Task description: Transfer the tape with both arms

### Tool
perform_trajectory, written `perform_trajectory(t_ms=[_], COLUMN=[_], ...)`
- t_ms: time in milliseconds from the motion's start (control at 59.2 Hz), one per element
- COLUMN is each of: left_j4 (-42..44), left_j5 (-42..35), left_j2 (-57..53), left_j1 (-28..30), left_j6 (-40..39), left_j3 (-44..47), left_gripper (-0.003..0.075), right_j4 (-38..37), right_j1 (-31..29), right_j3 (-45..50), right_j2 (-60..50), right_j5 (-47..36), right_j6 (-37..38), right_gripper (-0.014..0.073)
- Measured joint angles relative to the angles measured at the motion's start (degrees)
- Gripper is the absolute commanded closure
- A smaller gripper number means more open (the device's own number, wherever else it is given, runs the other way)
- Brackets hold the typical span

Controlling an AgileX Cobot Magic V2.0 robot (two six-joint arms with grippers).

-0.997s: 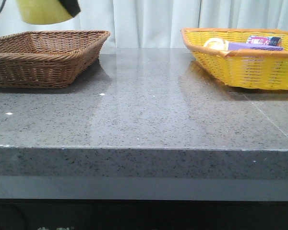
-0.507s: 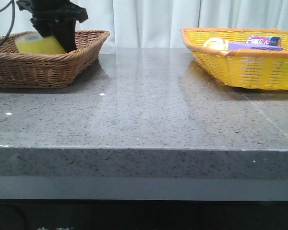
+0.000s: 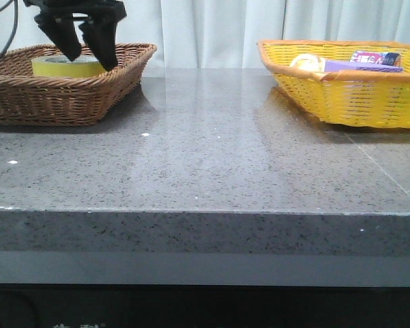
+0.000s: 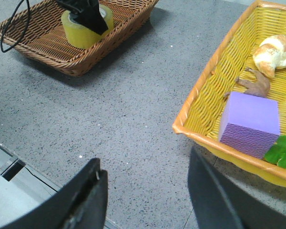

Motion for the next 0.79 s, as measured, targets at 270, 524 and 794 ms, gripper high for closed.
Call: perform_trajectory(t_ms=[270,524,794], left_j4=[-4.6,-11.0,-11.8], left_j5=[0.0,0.2,0.3], left_j2=[-5.7,-14.5,-27.7], left_j1=[0.0,-1.0,-11.0], left_j6=[-2.8,-3.0,-3.1], left_j3=[0.0,0.0,9.9], left_gripper=[0.0258,0.0258,0.0262], right_j4=[0.0,0.0,0.0], right_j1=[0.0,0.0,0.0], right_j3=[0.0,0.0,0.0], right_j2=[0.0,0.0,0.0], right_j5=[0.0,0.0,0.0], right_j6=[0.0,0.0,0.0], right_gripper=[0.0181,0.0181,0.0181])
